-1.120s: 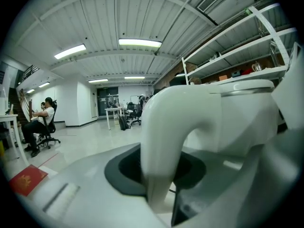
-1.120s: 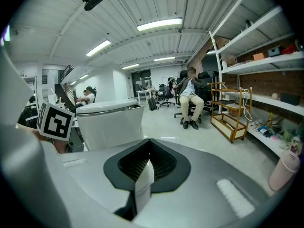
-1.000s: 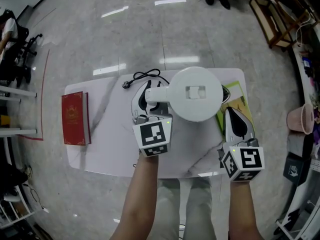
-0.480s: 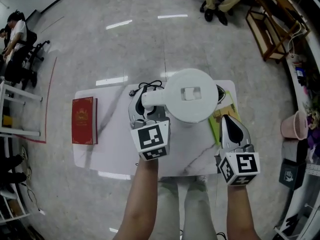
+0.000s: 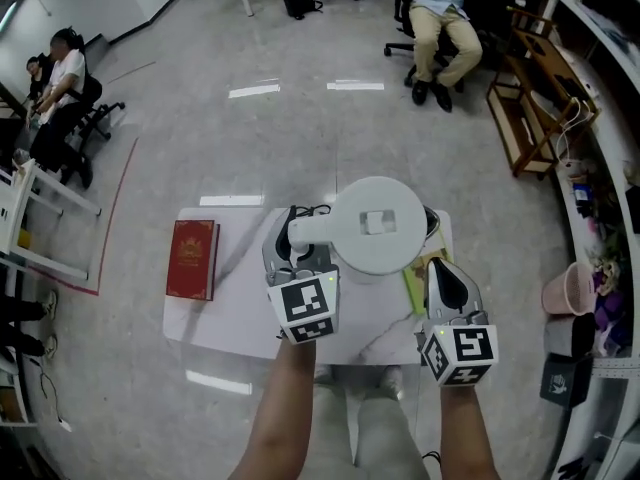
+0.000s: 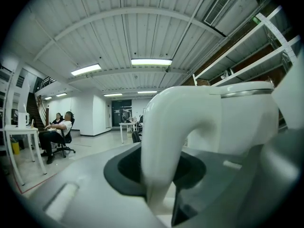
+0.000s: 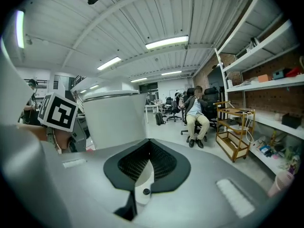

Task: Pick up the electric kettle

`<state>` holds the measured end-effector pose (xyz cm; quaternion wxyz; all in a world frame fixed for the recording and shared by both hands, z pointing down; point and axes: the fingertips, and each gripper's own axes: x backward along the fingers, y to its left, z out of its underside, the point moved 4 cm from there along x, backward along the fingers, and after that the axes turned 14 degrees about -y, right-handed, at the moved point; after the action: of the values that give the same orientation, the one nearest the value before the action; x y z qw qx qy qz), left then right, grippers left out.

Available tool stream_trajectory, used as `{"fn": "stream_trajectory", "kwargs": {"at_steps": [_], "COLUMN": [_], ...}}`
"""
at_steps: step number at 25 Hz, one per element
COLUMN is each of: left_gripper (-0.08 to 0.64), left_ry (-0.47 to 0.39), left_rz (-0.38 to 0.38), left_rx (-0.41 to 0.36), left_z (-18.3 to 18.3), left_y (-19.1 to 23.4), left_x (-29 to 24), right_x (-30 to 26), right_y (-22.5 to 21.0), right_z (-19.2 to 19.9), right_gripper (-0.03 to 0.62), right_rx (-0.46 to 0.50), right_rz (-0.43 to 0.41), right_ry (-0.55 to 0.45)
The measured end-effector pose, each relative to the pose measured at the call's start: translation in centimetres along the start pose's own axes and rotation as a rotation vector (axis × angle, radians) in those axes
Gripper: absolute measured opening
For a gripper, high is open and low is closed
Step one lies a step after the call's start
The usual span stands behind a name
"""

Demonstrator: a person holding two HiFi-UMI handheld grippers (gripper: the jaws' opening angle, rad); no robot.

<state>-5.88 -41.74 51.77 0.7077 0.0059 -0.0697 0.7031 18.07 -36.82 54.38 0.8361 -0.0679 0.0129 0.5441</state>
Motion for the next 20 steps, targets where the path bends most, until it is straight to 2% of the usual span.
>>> {"fn": "stream_trajectory", "kwargs": {"at_steps": [6,13,20], "left_gripper": [0.101,0.104,0.106], "left_ry": [-0.036,-0.064,-0.094], "left_rz": [-0.014,0.004,0.004], "left_rx": [0.004,0.006,0.013], "left_z": [-6.7,-14.0,-19.5], "left_y": [0.8,1.0,1.4], "left_x": [1.5,4.0,5.6], "right_x": [2.0,3.8,5.6], "right_y": [2.5,4.5,4.9], "right_z": [-5.1,-10.3,-15.8], "right_gripper": [0.023,0.023,0.023], "right_rx": [0.083,0.118,0.114], "right_rz": [-0.075,-0.173,-0.155], "right_ry": [-0.024,-0.038,-0.098]}}
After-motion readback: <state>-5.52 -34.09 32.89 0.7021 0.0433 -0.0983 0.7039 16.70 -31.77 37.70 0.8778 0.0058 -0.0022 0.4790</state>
